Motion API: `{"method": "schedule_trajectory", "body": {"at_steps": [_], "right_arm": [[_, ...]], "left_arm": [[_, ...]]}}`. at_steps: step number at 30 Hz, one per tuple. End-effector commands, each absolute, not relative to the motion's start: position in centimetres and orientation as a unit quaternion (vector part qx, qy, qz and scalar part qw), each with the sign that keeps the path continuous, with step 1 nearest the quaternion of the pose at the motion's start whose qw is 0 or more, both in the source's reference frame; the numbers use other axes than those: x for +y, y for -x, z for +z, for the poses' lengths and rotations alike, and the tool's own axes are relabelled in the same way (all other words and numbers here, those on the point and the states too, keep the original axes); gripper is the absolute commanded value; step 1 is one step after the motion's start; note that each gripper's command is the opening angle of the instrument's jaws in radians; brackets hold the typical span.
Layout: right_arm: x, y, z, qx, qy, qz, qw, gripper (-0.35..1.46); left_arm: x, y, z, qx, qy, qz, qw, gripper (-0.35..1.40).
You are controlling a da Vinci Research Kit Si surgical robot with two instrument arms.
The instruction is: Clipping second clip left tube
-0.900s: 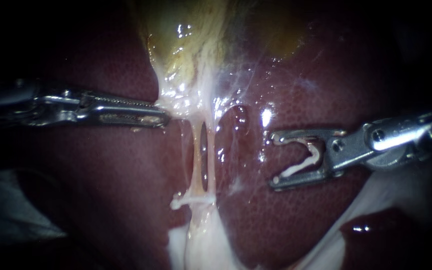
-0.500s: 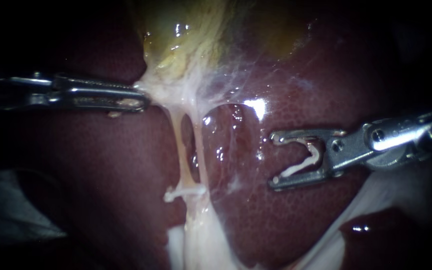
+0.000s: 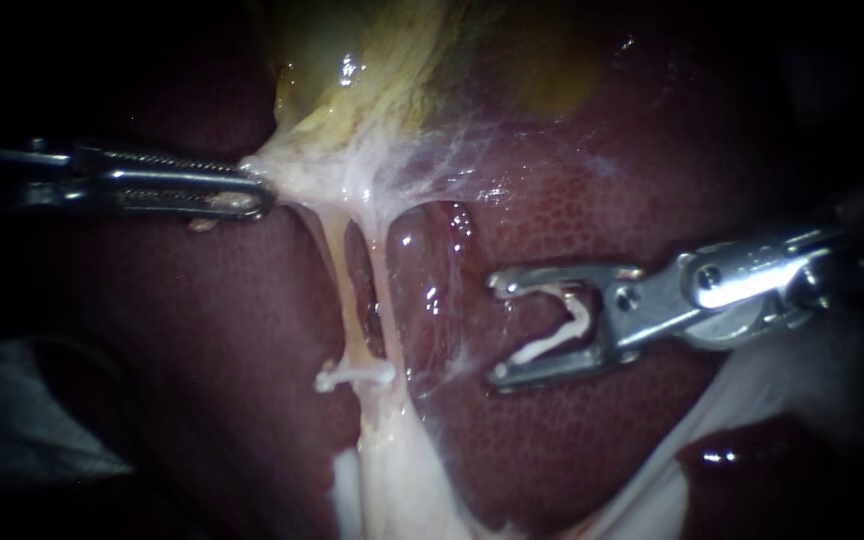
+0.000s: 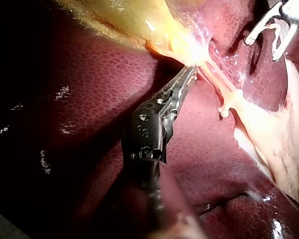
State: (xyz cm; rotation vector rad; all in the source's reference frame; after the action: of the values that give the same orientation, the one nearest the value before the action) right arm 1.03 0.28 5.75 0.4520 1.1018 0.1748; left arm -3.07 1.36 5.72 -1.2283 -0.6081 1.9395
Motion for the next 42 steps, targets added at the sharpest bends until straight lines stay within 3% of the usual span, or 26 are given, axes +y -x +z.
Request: {"method": "schedule_trajectory", "body": {"at_steps": [1,18,32,42], "right_arm": [[0.28,-1.06,5.75,0.520,-0.215,0.085,0.823,0.50],[0.10,-1.74,6.19,0.532,-0.262,0.099,0.799,0.50],[0.13,-1.82,6.76,0.528,-0.288,0.110,0.791,0.50],[0.12,-2.20,6.84,0.559,-0.347,0.114,0.744,0.49]], "left_arm": [[1.36,3.07,5.72,-0.237,0.479,0.757,0.374,-0.35],[1.34,3.11,5.73,-0.235,0.479,0.758,0.376,-0.35],[1.34,3.11,5.75,-0.234,0.479,0.758,0.376,-0.35],[1.34,3.12,5.75,-0.234,0.479,0.758,0.376,-0.35]]}}
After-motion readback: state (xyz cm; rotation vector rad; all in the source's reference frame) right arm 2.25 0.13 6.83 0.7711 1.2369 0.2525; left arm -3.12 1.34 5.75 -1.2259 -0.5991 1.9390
